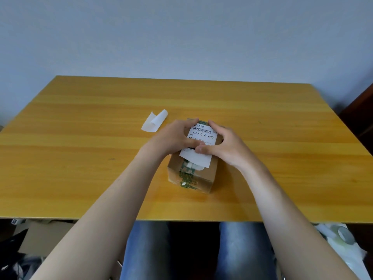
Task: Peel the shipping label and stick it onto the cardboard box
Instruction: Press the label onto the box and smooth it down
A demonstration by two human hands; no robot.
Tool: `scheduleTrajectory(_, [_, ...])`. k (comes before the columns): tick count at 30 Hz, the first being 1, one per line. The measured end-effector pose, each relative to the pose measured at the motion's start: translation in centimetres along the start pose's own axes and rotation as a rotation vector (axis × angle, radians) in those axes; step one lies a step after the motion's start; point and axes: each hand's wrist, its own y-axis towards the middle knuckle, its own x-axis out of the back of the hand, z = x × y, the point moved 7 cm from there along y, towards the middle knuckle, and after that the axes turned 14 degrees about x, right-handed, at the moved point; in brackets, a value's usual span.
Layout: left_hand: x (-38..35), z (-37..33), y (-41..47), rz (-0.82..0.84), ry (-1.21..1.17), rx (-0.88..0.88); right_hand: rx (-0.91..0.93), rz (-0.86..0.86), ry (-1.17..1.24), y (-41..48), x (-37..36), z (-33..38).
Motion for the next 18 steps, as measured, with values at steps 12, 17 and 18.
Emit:
scheduleTrajectory(12, [-0.3,1.5,-0.2,0.251,0.084,0.069,-0.058,0.214,-0.095,-0.9,-1.1,0.2])
scheduleTrajectory(17, [-0.5,1.9,-0.5,0.297,0.142,0.099,-0.079,0.302,-0.165,-0.9,-1.2,0.0])
scheduleTrajectory(18, [-0.6,1.9,-0.5,0.298,0.14,0.107,-0.079,0.307,-0.163,-1.0,-1.2,-0.2])
